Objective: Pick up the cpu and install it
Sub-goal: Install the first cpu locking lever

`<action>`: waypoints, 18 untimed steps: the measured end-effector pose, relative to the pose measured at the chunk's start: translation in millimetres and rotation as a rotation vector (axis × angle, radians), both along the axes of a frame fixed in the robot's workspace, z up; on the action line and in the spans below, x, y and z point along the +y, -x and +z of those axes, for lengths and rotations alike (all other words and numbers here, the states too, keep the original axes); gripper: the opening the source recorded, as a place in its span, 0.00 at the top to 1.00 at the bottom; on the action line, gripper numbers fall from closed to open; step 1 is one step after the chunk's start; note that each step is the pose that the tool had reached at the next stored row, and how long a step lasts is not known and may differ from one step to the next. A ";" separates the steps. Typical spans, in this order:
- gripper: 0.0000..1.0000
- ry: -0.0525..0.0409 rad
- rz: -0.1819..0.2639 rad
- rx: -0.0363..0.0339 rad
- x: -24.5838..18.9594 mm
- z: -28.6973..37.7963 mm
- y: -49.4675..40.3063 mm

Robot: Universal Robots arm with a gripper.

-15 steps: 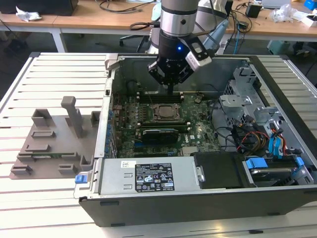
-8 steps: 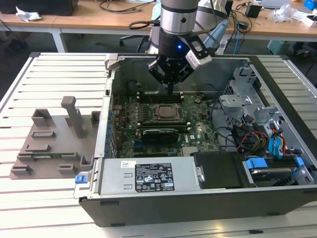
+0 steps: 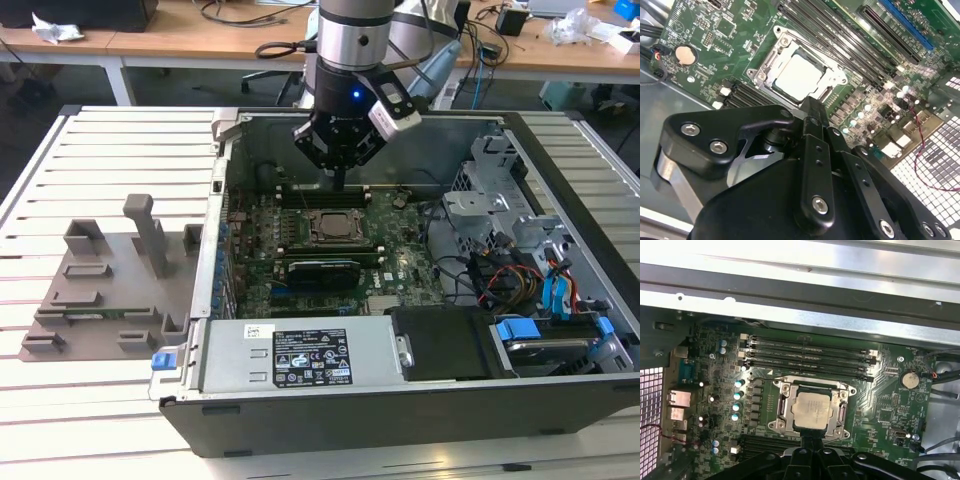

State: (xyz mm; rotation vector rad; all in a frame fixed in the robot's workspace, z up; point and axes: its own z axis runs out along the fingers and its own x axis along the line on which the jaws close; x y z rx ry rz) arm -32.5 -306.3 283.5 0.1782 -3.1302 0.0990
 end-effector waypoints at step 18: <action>0.89 0.0001 0.000 0.0000 0.1 -0.1 19.5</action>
